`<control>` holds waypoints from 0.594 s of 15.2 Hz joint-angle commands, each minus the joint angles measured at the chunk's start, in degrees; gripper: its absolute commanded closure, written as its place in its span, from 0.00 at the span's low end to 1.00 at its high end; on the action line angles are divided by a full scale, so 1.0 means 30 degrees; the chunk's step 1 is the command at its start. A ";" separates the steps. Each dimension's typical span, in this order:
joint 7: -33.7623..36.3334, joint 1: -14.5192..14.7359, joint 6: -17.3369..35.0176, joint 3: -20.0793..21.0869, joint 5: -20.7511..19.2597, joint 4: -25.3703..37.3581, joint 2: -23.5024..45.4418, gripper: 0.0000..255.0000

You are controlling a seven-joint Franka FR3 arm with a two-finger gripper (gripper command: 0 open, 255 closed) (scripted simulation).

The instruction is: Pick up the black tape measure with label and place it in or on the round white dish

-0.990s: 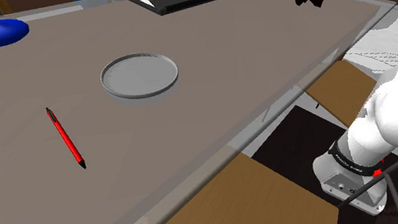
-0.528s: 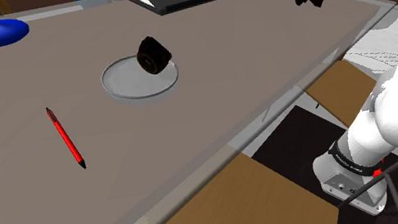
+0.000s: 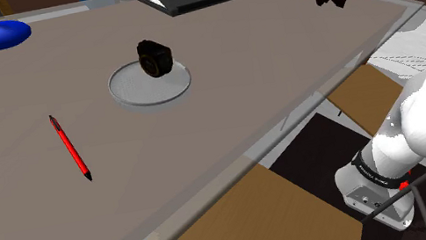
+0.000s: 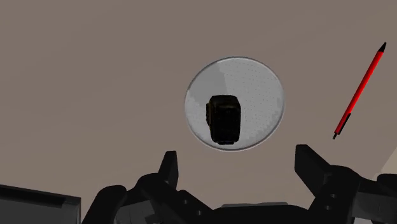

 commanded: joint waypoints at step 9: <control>-0.0029 -0.0037 0.0257 -0.0335 0.0090 -0.0342 -0.0479 1.00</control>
